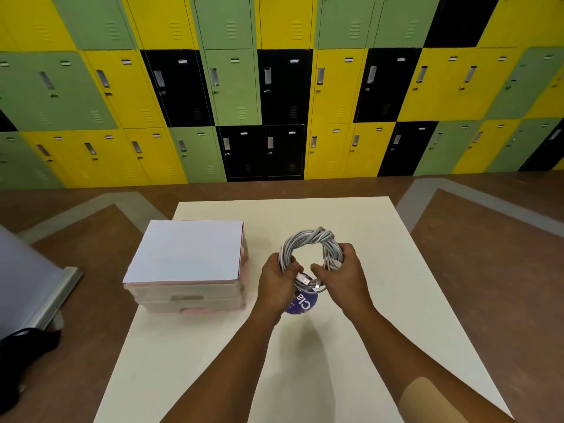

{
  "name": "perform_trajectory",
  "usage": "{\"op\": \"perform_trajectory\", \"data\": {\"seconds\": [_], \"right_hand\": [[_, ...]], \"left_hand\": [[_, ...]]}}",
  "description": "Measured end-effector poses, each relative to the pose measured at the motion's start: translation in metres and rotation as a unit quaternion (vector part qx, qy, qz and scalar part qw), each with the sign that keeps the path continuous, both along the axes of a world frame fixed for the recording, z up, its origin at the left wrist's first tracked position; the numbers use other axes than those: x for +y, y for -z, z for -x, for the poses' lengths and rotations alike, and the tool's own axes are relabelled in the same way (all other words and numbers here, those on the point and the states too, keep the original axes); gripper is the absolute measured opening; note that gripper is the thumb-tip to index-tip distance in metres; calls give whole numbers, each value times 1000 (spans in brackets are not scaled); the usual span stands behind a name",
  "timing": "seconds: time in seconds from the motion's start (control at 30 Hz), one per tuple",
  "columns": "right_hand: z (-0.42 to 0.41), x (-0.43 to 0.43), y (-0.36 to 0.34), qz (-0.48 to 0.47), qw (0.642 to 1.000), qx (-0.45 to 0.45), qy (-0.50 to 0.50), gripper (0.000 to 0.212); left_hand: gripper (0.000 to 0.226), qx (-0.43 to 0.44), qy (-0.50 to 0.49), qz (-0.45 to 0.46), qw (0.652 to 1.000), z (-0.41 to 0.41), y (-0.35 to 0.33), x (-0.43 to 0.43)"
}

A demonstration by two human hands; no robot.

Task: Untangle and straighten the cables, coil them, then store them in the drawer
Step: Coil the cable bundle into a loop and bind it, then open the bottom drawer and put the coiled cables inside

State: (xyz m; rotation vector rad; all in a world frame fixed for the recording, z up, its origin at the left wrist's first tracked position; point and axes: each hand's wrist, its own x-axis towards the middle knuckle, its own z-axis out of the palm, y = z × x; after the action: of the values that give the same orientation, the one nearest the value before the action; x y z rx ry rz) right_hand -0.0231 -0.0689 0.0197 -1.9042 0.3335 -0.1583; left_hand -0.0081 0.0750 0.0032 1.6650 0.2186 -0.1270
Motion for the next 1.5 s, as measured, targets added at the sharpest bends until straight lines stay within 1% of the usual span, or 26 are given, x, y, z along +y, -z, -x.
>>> {"op": "perform_trajectory", "data": {"seconds": [0.1, 0.2, 0.27, 0.33, 0.4, 0.47, 0.53, 0.6, 0.63, 0.7, 0.77, 0.87, 0.93, 1.03, 1.07, 1.13, 1.2, 1.23, 1.33, 1.43, 1.5], "right_hand": [[-4, -2, -1, 42, 998, 40, -33, 24], [-8, -11, -3, 66, 989, 81, -105, 16], [-6, -17, -10, 99, 977, 101, -159, 19], [-2, -21, -13, 127, 970, 81, -192, 32], [4, -22, -11, 106, 975, 32, -191, 47], [10, -19, -3, 56, 985, -4, -164, 46], [14, -17, 12, 11, 992, -15, -124, 44], [21, -13, 25, -30, 995, -13, -96, 44], [26, -12, 32, -37, 996, -9, -85, 42], [38, -8, 44, -25, 996, 17, -81, 35], [51, -5, 57, -12, 995, 46, -85, 27], [59, -5, 76, 16, 993, 83, -80, 24], [55, -4, 87, 36, 991, 98, -82, 24], [44, -1, 97, 73, 987, 116, -89, 24], [40, 0, 98, 82, 985, 118, -90, 24], [34, 1, 104, 97, 983, 121, -99, 25], [29, 2, 110, 106, 982, 120, -105, 26], [27, 2, 112, 108, 982, 119, -104, 26], [20, 1, 117, 117, 981, 116, -101, 26], [13, 1, 120, 132, 977, 127, -109, 26], [10, 1, 123, 174, 971, 127, -106, 26]], "left_hand": [[9, -19, -21, -22, 999, -2, 1, 2], [9, -38, -24, -53, 998, -5, 1, 8], [6, -37, -18, -52, 998, -7, 2, 13], [4, -16, -17, -28, 999, -9, 3, 17], [8, 20, -29, 12, 999, -10, 5, 21], [16, 63, -45, 76, 994, -8, 7, 23], [22, 105, -56, 129, 984, -2, 10, 22], [25, 136, -69, 149, 977, 6, 17, 21], [26, 146, -75, 152, 975, 10, 21, 21], [28, 161, -90, 132, 974, 21, 32, 24], [30, 159, -91, 75, 980, 30, 44, 28], [31, 127, -67, -19, 990, 37, 61, 32], [31, 110, -52, -35, 992, 38, 68, 33], [18, 98, -20, -56, 993, 36, 75, 32], [18, 94, -4, -66, 993, 36, 75, 31], [35, 88, 6, -79, 993, 36, 79, 28], [57, 72, -14, -103, 992, 37, 81, 25], [57, 58, -24, -117, 991, 38, 81, 23], [46, 41, -31, -132, 990, 37, 89, 19], [42, 45, -27, -140, 989, 34, 96, 19], [39, 32, -25, -158, 987, 32, 99, 20]]}}
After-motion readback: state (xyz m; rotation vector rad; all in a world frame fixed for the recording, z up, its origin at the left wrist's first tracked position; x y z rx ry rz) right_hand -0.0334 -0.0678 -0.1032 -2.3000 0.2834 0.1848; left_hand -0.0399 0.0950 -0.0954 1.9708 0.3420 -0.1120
